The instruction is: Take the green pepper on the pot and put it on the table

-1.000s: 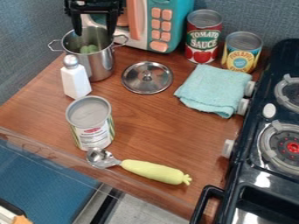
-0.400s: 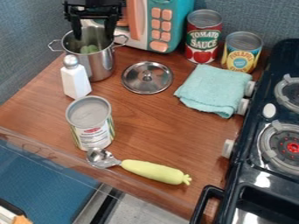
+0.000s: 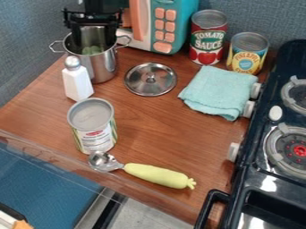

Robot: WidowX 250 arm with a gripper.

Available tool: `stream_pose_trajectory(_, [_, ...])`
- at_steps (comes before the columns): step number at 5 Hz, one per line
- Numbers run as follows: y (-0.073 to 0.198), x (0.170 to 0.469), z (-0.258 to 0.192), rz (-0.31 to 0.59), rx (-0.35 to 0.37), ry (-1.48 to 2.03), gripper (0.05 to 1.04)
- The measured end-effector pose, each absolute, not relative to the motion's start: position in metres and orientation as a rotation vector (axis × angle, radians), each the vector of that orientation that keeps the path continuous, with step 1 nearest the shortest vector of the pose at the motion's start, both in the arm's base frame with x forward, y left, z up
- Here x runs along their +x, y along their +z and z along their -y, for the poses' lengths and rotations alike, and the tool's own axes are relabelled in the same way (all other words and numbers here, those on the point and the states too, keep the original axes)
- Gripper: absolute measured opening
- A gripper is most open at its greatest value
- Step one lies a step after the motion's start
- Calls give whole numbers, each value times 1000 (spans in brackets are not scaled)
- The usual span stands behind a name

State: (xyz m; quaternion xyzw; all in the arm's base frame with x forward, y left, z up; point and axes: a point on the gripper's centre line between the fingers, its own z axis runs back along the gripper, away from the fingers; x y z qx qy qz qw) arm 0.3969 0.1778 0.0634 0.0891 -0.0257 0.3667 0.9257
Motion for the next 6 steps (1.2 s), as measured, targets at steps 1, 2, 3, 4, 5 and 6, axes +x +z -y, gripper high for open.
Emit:
stream_pose_trajectory(1, [56,395,-186,30,164,778,1001])
stream_pose_trajectory(2, [56,396,-190,20,69,807,1001])
stream_pose_trajectory(3, [56,398,-192,29,60,799,1001])
stream_pose_trajectory(4, [51,398,-193,24,70,800,1001])
stream_pose_trajectory(5, [51,397,-195,23,78,809,1001])
stream_pose_trajectory(6, [47,396,-195,4,84,810,945])
